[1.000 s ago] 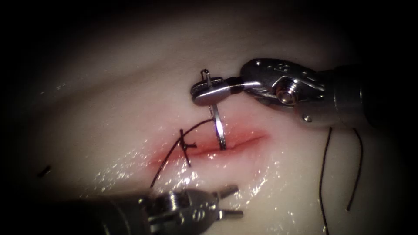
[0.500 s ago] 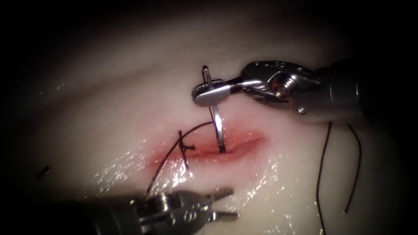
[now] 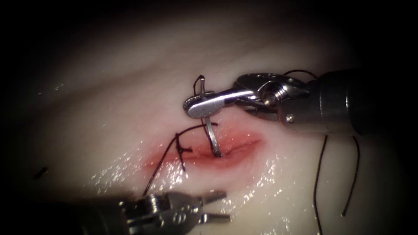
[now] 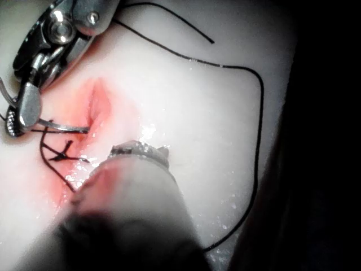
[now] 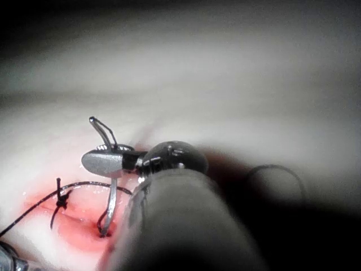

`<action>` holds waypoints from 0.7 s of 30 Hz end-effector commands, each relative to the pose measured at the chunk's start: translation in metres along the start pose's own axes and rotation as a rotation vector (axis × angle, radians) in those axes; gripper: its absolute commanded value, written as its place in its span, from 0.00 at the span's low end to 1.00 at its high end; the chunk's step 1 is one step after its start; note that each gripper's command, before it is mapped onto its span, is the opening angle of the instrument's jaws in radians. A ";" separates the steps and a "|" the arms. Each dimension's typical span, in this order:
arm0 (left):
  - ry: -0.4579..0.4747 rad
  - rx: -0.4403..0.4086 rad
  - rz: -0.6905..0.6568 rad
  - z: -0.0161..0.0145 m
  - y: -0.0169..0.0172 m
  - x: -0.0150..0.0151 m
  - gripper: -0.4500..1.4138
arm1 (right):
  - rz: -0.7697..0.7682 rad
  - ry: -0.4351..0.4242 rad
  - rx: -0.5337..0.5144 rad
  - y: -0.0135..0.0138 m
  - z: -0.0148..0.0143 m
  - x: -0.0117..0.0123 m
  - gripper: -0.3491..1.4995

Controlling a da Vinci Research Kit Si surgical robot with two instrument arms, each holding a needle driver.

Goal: Wound Closure
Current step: Pass the needle through the bottom half of the incision with the right gripper.

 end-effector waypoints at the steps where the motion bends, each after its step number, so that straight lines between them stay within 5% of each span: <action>1: 0.000 -0.001 0.000 0.0009 0.0002 0.0000 0.30 | 0.009 -0.002 0.005 0.0002 0.0009 -0.0003 0.00; 21: -0.002 0.002 -0.004 0.0008 -0.0002 -0.0002 0.30 | 0.165 -0.017 -0.026 -0.0011 0.0007 -0.0018 0.00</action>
